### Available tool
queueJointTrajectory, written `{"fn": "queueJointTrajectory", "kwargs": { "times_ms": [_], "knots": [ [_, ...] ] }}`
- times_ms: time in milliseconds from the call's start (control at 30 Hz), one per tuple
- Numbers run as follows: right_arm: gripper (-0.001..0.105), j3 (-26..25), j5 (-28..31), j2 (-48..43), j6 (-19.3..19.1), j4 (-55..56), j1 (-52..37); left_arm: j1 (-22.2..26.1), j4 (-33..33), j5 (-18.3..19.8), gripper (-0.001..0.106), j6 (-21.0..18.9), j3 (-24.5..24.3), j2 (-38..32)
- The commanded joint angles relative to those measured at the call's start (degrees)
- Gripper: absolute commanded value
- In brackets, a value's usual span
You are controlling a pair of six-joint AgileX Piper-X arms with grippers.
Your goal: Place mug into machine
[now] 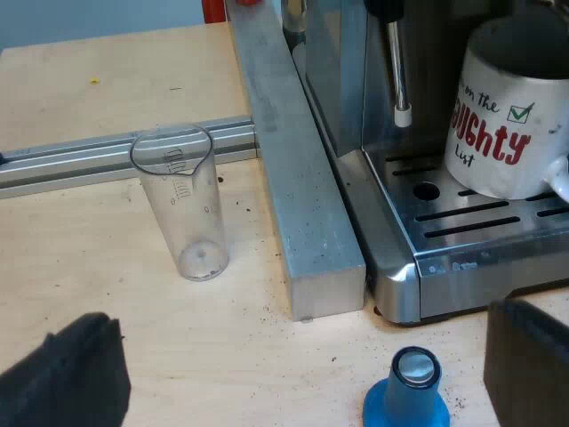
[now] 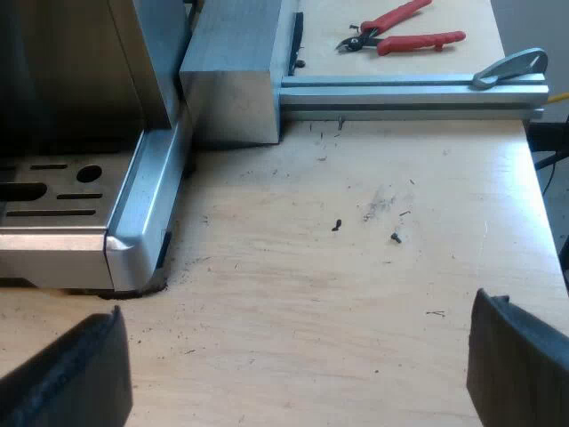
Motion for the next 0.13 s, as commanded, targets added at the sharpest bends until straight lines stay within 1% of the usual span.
{"fn": "queueJointTrajectory", "kwargs": {
  "times_ms": [33,133],
  "knots": [
    [0.078,0.0,0.0,-2.3,-0.3,-0.6,0.0,0.0,-1.0,-0.3,0.082,-0.8,-0.1,-7.9],
    [0.078,0.0,0.0,-2.3,-0.3,-0.6,0.0,0.0,-1.0,-0.3,0.082,-0.8,-0.1,-7.9]
  ]
}}
